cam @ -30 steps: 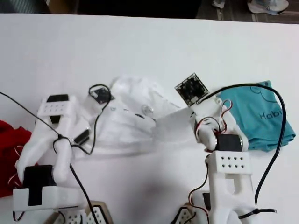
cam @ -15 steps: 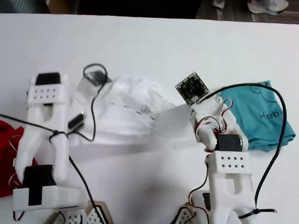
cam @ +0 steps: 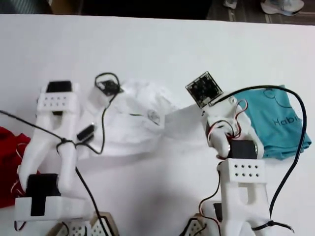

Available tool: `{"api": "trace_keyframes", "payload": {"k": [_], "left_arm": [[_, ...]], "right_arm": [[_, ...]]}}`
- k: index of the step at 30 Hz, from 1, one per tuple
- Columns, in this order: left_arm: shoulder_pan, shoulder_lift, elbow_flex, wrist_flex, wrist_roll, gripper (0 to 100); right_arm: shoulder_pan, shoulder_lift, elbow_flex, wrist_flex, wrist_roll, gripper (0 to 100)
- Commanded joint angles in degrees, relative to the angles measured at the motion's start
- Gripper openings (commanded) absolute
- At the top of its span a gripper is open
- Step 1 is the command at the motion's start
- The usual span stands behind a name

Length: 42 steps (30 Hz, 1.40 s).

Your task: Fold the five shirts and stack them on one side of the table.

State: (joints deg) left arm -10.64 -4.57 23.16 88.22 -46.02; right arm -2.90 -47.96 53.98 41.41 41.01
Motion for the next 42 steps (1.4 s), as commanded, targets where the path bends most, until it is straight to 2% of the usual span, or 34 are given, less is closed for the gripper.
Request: {"api": "trace_keyframes", "payload": {"k": [1, 4, 11, 22, 26, 42], "left_arm": [[0.79, -0.35, 3.56, -6.59, 0.62, 3], [0.53, -0.35, 4.44, -7.38, 0.62, 4], [0.35, -0.53, 4.09, -7.38, 0.7, 15], [0.35, -0.44, -0.31, -7.65, 2.55, 15], [-0.26, -0.44, -2.07, -10.37, 2.64, 15], [-0.26, -0.88, -1.98, -10.37, 2.64, 15]], "right_arm": [[-0.04, 0.31, -2.81, 0.04, -0.09, 2.1], [0.04, 0.31, -2.55, 0.66, -0.09, 2.1], [-0.04, 0.31, -1.05, 1.27, 0.18, 2.1], [0.31, 0.31, -1.05, 1.27, 0.26, 2.1], [0.22, 0.31, -1.05, 1.27, 0.26, 2.1], [0.13, 0.31, -1.05, 1.27, 0.18, 2.1]]}}
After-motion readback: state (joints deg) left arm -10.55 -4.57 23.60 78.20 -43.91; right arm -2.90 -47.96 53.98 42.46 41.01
